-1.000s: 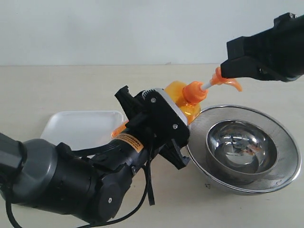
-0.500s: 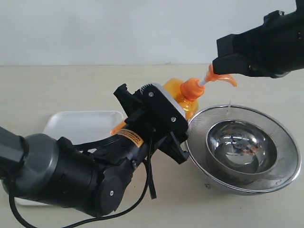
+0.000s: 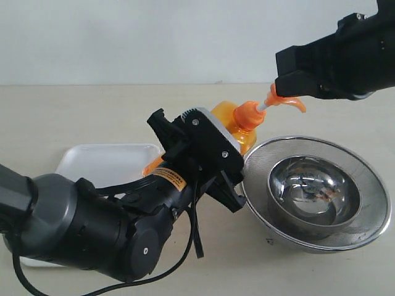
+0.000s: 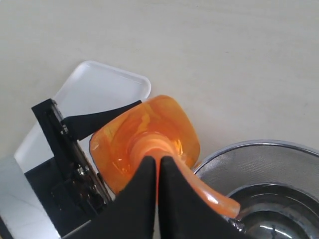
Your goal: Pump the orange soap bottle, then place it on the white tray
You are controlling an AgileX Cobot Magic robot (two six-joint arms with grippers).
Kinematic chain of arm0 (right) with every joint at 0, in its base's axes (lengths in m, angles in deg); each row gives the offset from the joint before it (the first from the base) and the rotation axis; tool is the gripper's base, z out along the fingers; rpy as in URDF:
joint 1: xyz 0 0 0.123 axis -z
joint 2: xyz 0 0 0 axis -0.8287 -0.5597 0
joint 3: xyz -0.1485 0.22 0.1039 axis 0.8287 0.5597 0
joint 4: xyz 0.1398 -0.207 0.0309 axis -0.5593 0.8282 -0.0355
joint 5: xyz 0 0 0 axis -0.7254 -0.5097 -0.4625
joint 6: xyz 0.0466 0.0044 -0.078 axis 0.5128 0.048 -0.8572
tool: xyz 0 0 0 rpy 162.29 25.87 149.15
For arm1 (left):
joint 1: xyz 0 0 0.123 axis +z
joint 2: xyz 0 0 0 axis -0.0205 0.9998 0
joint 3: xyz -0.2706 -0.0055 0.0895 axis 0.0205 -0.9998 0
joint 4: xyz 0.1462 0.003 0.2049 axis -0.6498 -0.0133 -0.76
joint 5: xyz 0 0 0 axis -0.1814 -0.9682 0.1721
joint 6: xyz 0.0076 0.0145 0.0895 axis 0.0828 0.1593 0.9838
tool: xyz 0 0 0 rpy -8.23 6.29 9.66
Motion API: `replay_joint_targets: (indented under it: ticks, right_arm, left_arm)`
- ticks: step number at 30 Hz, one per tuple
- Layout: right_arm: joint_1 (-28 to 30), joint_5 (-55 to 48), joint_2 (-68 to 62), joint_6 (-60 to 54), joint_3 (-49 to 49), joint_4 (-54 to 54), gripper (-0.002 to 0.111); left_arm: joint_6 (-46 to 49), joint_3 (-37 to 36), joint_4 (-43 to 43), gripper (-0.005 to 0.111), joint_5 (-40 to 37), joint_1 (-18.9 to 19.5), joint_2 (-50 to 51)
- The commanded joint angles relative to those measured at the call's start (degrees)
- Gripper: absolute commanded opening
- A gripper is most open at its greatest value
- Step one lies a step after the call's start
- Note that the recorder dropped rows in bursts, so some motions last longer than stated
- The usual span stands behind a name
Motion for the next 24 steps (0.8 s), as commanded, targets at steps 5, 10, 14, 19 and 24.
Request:
replay_joint_targets:
  ticks: [5,10,14,19,24]
  right_arm:
    - [-0.7,-3.9,1.3,4.7,-2.9,7.2,0.000]
    - [-0.6,-2.9,4.1,7.6,-3.0,10.6,0.000]
    - [-0.6,-2.8,5.9,7.9,-3.0,10.8,0.000]
    - [-0.6,-3.9,6.9,8.3,-3.0,11.1,0.000]
    - [-0.6,-5.1,6.9,8.7,-2.9,11.1,0.000]
  left_arm:
    - [-2.4,1.2,-5.9,0.005,2.3,-1.4,-1.0]
    - [-2.3,1.2,-5.8,0.005,2.3,-1.4,-1.0]
    - [-2.2,1.2,-5.8,0.005,2.3,-1.4,-1.0]
    - [-2.2,1.2,-5.1,0.005,2.3,-1.4,-1.0]
    - [-1.7,1.2,-4.6,0.005,2.3,-1.4,-1.0]
